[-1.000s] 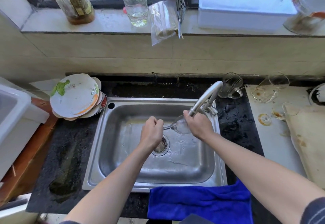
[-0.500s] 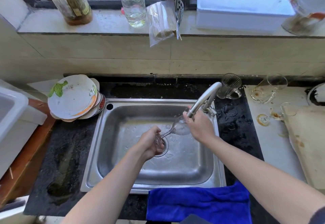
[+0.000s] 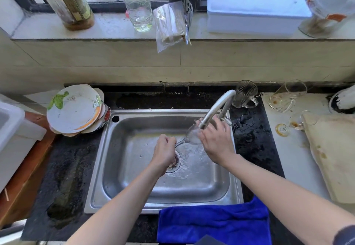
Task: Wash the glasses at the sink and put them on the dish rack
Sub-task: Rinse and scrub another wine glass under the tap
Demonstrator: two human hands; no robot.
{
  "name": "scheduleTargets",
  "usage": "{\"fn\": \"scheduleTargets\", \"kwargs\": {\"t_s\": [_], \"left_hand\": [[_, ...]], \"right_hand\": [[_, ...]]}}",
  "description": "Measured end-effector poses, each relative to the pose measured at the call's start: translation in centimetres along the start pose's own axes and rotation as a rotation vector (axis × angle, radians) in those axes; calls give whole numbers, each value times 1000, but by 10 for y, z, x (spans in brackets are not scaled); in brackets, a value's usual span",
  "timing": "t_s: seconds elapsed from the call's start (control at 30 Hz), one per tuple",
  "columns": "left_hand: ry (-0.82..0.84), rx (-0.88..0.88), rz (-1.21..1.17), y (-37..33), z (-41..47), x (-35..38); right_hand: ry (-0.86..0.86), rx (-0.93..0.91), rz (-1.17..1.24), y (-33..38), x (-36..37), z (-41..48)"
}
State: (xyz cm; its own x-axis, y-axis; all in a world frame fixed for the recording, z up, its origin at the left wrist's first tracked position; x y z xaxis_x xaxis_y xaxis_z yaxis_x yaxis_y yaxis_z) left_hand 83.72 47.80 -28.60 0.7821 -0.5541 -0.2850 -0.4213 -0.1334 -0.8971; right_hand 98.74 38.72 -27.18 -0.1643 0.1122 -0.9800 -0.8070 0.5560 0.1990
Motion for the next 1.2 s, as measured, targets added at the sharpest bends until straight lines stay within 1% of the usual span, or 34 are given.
{"fn": "scheduleTargets", "kwargs": {"t_s": [0.03,0.07,0.1,0.13,0.2,0.23,0.27,0.33,0.37,0.4,0.47,0.5,0.53,0.57,0.6,0.63,0.7,0.73,0.77,0.8,0.83,0.87,0.9,0.93,0.97,1.0,1.07,1.1,1.13,1.17,1.2], "left_hand": [[-9,78,115,-3,-2,-3],[-26,147,207,-5,-3,-5],[-54,220,272,-7,-5,-7],[-80,293,304,-9,-6,-9],[-130,393,334,-14,-10,-13],[-143,428,358,-15,-11,-16],[-143,458,385,-16,-11,-17],[-126,522,450,-19,-11,-18],[-115,553,472,-22,-12,-17],[-110,585,480,-24,-13,-15],[-110,632,483,-27,-16,-15],[-109,643,478,-29,-16,-15],[-108,627,461,-26,-14,-15],[-103,573,424,-24,-12,-15],[-97,470,351,-19,-8,-14],[-91,326,228,-13,-4,-12],[-75,-21,-156,0,-2,-4],[-54,-181,-318,6,-2,-1],[-12,-283,-392,10,-5,1],[45,-311,-391,13,-6,3],[90,-276,-335,12,-6,3],[111,-187,-215,12,-3,0],[100,-106,-113,9,-2,-2],[81,-63,-78,6,-1,-1],[77,-74,-127,3,-1,1],[77,-135,-245,0,-3,5],[106,-329,-527,-5,-6,13],[135,-410,-616,-6,-8,14],[175,-476,-660,-4,-9,14],[211,-528,-693,-2,-10,14],[240,-570,-721,1,-11,14]], "right_hand": [[22,-3,-2,1,0,-1],[26,-82,-20,5,2,-5],[54,-163,-36,8,5,-9],[85,-177,-18,7,5,-9],[112,-24,48,-2,2,-1],[127,23,66,-3,2,0],[144,-13,68,1,2,-2],[178,-202,56,15,6,-13],[186,-224,80,15,8,-13],[223,-144,140,13,6,-9],[201,43,218,4,3,1],[192,40,217,4,3,2],[188,-6,221,6,0,1],[212,-34,237,5,4,1],[259,1,329,1,6,2],[316,121,506,-5,7,6],[457,425,904,-15,12,14],[497,538,1002,-18,18,17],[531,613,1015,-19,19,17],[550,652,1003,-19,21,19],[567,683,962,-19,23,20],[573,706,907,-16,20,22],[546,722,823,-14,18,24],[480,716,746,-11,15,26],[371,679,654,-6,10,26],[234,605,570,2,2,23],[-48,399,432,17,-6,12],[-122,313,371,19,-8,8],[-152,260,345,16,-6,9],[-112,266,371,9,-1,14],[-57,316,458,2,3,20]]}}
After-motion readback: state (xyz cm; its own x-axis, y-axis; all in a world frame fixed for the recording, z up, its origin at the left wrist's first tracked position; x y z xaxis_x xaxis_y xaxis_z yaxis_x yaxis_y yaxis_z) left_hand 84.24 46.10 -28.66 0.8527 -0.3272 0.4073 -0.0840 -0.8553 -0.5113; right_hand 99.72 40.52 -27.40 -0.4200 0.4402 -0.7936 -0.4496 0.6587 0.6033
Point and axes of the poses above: each hand's wrist, its own z-axis towards the middle knuckle, its own x-axis out of the palm, y = z × x, the point moved 4 cm from there along z, towards the middle knuckle, and after that the axes turned 15 degrees about x, right-handed, at the moved point
